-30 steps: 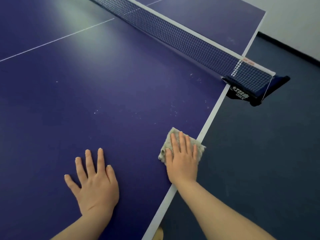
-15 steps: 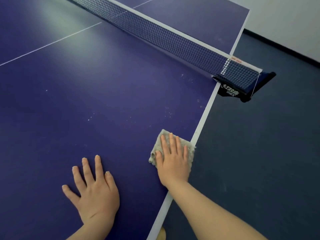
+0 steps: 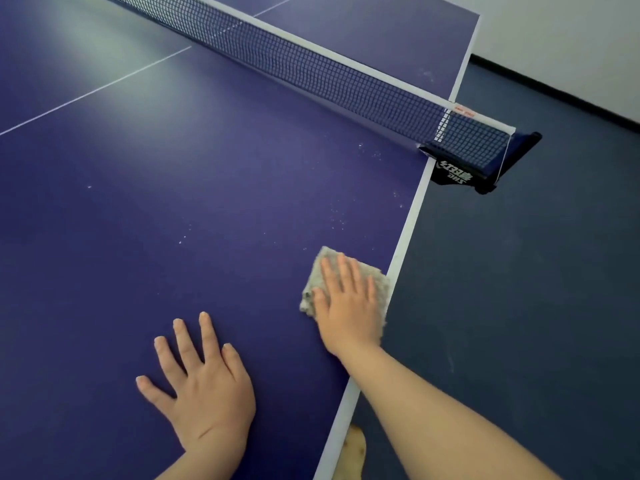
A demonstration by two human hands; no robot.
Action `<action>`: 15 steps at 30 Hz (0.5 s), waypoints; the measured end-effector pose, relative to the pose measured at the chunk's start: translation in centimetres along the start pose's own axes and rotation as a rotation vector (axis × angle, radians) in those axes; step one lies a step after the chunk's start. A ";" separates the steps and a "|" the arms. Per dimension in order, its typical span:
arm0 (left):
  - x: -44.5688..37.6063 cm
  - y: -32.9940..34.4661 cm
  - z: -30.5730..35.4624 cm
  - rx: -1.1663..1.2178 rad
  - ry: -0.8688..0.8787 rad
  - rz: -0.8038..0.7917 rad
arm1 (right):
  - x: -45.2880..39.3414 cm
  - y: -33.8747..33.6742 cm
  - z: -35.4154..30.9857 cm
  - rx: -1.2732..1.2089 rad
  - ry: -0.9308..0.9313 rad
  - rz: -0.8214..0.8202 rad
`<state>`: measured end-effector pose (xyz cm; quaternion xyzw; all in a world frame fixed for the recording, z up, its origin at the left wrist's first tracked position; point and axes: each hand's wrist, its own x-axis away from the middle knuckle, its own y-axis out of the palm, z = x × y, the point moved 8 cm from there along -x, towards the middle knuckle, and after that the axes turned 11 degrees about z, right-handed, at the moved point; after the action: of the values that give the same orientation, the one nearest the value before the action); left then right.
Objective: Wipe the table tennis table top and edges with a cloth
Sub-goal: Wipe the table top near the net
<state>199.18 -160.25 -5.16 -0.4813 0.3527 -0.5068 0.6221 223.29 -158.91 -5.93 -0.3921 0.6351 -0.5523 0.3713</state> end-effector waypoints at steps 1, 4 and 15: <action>0.0 0.0 0.0 -0.004 -0.002 0.000 | 0.7 -0.2 1.9 0.003 0.105 0.045; -0.1 -0.2 0.2 -0.004 -0.007 0.006 | 5.2 -0.5 1.3 -0.010 0.139 0.121; 0.4 0.5 1.2 -0.130 0.207 0.068 | -4.5 0.3 0.6 0.010 -0.174 -0.085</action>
<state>200.53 -160.33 -5.23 -0.4534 0.4633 -0.5085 0.5667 225.64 -155.04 -6.14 -0.4633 0.5807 -0.5345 0.4031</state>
